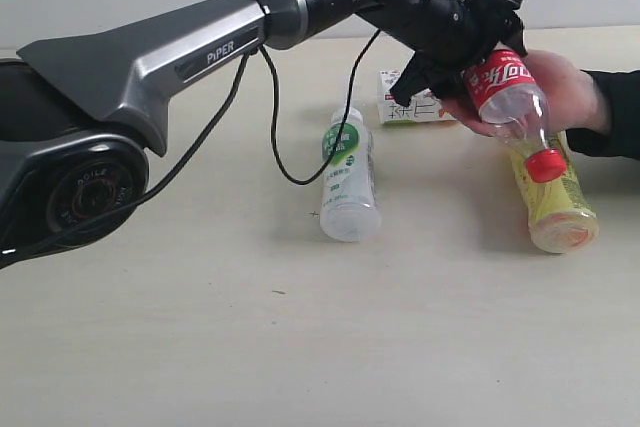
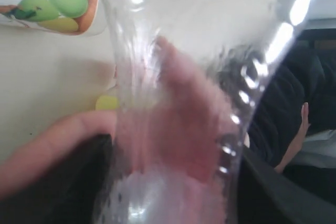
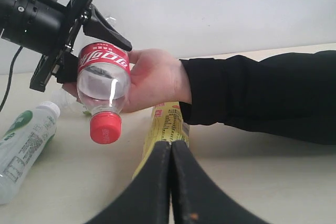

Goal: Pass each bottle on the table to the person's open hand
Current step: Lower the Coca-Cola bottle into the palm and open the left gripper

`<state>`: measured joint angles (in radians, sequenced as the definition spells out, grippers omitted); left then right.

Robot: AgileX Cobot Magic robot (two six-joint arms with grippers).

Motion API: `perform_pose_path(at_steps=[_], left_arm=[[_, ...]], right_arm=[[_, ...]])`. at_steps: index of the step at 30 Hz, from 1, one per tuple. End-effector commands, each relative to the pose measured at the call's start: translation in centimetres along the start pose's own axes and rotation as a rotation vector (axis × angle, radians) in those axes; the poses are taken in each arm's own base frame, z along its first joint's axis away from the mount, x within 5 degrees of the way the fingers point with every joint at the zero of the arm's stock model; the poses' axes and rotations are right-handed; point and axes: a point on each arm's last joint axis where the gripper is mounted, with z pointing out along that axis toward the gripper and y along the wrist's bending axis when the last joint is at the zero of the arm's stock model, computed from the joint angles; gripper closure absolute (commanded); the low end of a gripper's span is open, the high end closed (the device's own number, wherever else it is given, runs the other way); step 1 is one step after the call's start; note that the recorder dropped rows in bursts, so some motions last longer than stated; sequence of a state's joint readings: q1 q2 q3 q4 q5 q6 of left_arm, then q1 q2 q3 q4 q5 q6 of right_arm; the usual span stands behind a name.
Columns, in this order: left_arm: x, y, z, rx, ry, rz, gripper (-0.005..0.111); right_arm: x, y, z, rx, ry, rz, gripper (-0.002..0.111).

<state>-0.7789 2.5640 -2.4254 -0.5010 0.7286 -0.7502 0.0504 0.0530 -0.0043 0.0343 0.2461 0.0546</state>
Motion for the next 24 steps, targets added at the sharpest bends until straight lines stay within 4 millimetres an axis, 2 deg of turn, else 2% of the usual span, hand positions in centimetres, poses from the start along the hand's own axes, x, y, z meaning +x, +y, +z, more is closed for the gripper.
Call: perform_pose_path(at_steps=[1,8,16,18,21,24], left_arm=[[-0.25,-0.16,0.23,0.047,-0.010,-0.029,0.103],[-0.21,-0.44,0.21,0.078,-0.004,-0.060,0.068],[-0.13,-0.30,0.22,0.063,0.003,-0.017,0.056],[-0.10,-0.22,0.22,0.054,0.006,0.005,0.049],[-0.07,-0.14,0.23,0.045,0.009,0.012,0.030],[-0.06,-0.12,0.23,0.043,0.010,0.017,0.021]], right_arm=[[0.05,-0.03,0.00,0.004,-0.008,-0.001,0.108],[0.05,-0.03,0.00,0.004,-0.008,-0.001,0.108],[0.05,-0.03,0.00,0.004,-0.008,-0.001,0.108],[0.05,-0.03,0.00,0.004,-0.008,-0.001,0.108],[0.05,-0.03,0.00,0.004,-0.008,-0.001,0.108],[0.05,-0.03,0.00,0.004,-0.008,-0.001,0.108]])
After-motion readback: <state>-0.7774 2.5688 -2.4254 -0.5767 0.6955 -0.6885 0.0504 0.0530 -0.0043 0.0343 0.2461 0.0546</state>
